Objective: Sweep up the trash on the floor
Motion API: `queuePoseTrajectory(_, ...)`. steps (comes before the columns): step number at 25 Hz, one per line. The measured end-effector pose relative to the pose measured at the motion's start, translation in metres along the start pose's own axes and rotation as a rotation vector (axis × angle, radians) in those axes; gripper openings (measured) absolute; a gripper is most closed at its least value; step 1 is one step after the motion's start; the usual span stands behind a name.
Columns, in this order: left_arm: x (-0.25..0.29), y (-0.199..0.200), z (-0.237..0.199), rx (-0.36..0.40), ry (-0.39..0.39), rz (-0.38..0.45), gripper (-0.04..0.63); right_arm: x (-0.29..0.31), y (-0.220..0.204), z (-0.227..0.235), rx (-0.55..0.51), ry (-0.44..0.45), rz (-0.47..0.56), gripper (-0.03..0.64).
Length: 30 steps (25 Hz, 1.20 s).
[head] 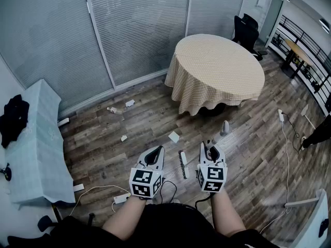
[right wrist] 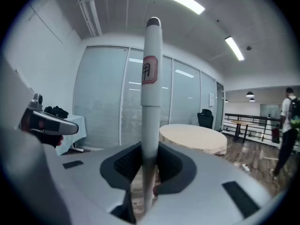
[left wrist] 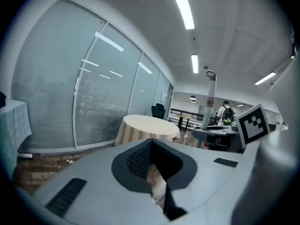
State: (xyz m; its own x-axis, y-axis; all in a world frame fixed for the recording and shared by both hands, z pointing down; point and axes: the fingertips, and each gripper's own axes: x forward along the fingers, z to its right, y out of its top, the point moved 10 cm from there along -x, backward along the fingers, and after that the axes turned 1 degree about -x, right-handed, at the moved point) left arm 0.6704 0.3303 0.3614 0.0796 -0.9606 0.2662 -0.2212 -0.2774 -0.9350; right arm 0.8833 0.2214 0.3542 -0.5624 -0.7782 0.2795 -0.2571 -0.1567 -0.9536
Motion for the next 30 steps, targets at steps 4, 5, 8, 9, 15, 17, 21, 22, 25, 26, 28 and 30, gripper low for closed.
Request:
queuePoseTrajectory(4, -0.007, 0.001, -0.007, 0.004, 0.020, -0.004, -0.005, 0.003, 0.002, -0.008, 0.000, 0.004, 0.021, 0.089)
queuePoseTrajectory(5, -0.009, 0.001, -0.010, 0.002, 0.024, -0.003, -0.005, 0.004, 0.002, -0.011, 0.001, 0.006, 0.023, 0.089)
queuePoseTrajectory(8, -0.016, 0.000, -0.017, -0.012, 0.033, 0.002, -0.005, 0.006, 0.003, -0.020, -0.003, 0.018, 0.021, 0.089)
queuePoseTrajectory(9, -0.018, 0.000, -0.020, -0.015, 0.036, 0.002, -0.005, 0.006, 0.003, -0.023, -0.005, 0.022, 0.017, 0.089)
queuePoseTrajectory(15, -0.029, -0.003, -0.039, -0.023, 0.060, -0.001, -0.005, 0.012, 0.004, -0.046, -0.019, 0.051, -0.011, 0.089)
queuePoseTrajectory(17, -0.033, -0.005, -0.048, -0.031, 0.067, 0.001, -0.005, 0.013, 0.004, -0.053, -0.026, 0.056, -0.020, 0.089)
queuePoseTrajectory(21, -0.043, -0.009, -0.069, -0.047, 0.065, 0.008, -0.005, 0.018, 0.004, -0.069, -0.039, 0.058, -0.040, 0.089)
queuePoseTrajectory(22, -0.046, -0.010, -0.076, -0.051, 0.058, 0.013, -0.005, 0.019, 0.003, -0.072, -0.043, 0.057, -0.044, 0.089)
queuePoseTrajectory(25, -0.050, -0.009, -0.098, -0.058, 0.029, 0.017, -0.005, 0.024, 0.003, -0.079, -0.043, 0.034, -0.052, 0.089)
queuePoseTrajectory(26, -0.051, -0.008, -0.106, -0.058, 0.024, 0.016, -0.005, 0.026, 0.003, -0.080, -0.040, 0.022, -0.053, 0.089)
queuePoseTrajectory(28, -0.053, -0.008, -0.120, -0.058, 0.022, 0.014, -0.005, 0.030, 0.005, -0.084, -0.031, -0.004, -0.053, 0.089)
queuePoseTrajectory(30, -0.054, -0.007, -0.135, -0.063, 0.021, 0.009, -0.005, 0.034, 0.009, -0.088, -0.021, -0.031, -0.045, 0.089)
